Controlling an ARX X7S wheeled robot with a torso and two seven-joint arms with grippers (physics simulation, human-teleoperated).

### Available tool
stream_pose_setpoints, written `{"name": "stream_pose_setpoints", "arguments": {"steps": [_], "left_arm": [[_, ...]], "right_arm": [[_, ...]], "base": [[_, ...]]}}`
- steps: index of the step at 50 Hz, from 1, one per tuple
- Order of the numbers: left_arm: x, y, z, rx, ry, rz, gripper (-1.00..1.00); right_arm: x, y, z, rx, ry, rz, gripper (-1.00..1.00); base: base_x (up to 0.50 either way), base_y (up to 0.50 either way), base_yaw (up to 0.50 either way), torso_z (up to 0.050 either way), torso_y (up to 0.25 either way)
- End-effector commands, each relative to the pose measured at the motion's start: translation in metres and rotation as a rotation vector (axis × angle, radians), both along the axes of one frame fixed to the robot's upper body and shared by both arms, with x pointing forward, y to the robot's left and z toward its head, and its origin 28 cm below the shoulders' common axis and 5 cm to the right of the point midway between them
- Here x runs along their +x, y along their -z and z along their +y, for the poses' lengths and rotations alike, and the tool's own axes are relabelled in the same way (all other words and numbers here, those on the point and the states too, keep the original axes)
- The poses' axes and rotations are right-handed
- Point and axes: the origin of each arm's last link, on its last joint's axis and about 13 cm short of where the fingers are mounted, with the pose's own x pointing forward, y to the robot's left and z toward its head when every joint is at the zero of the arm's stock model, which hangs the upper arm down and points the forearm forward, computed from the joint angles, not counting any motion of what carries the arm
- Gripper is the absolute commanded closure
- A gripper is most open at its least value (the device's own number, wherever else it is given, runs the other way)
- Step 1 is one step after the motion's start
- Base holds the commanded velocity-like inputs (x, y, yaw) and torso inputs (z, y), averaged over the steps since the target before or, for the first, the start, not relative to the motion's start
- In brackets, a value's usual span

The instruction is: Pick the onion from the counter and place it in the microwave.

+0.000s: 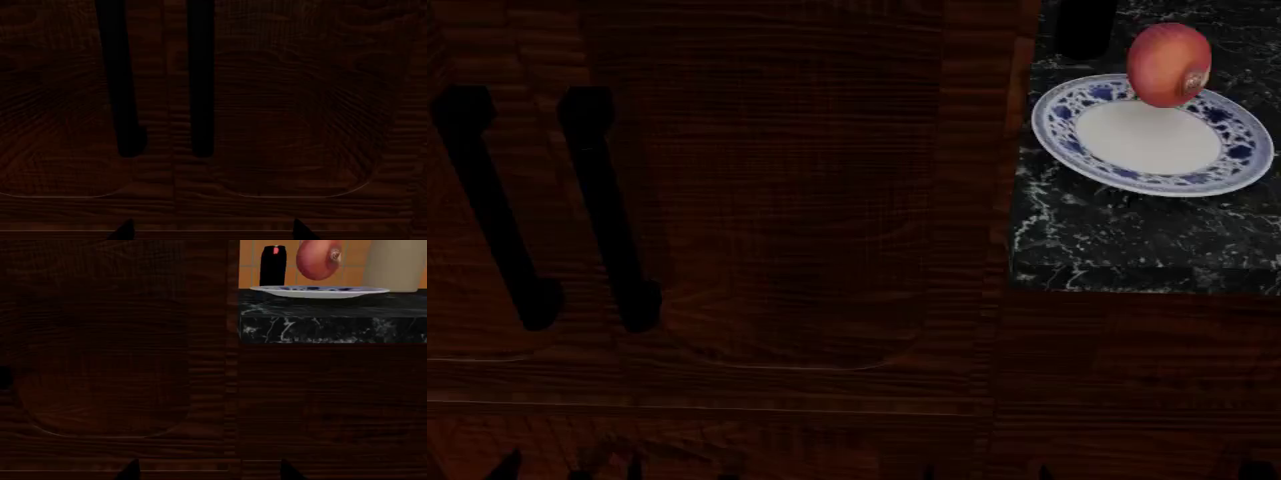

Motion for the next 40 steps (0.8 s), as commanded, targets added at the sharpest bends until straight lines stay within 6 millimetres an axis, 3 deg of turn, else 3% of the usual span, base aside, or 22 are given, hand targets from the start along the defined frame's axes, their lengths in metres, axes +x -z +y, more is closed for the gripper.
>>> {"name": "stream_pose_setpoints", "arguments": {"steps": [1,2,3,25,35,40], "left_arm": [[0.000,-0.002,-0.001,0.000,0.000,0.000,-1.00],[0.000,0.000,0.000,0.000,0.001,-0.001,-1.00],[-0.001,0.001,-0.001,0.013,0.018,-0.002,-1.00],[-0.009,0.001,-0.003,-0.010,0.029,-0.029,-1.00],[-0.008,-0.008,-0.003,-0.015,0.021,-0.068,-1.00],[-0.002,-0.027,0.001,-0.010,0.008,-0.108,-1.00]], "right_arm": [[-0.005,0.001,0.008,0.029,0.000,0.011,-1.00],[0.000,0.001,0.012,0.019,-0.002,0.003,-1.00],[0.000,0.002,0.000,-0.003,0.003,0.004,-1.00],[-0.003,0.004,0.004,-0.026,-0.007,0.005,-1.00],[-0.002,-0.001,0.003,-0.039,0.005,-0.007,-1.00],[-0.001,-0.015,-0.001,-0.054,0.017,-0.042,-1.00]], "base": [[0.00,0.00,0.00,0.000,0.000],[0.00,0.00,0.00,0.000,0.000],[0.00,0.00,0.00,0.000,0.000],[0.00,0.00,0.00,0.000,0.000],[0.00,0.00,0.00,0.048,0.000],[0.00,0.00,0.00,0.050,0.000]]}}
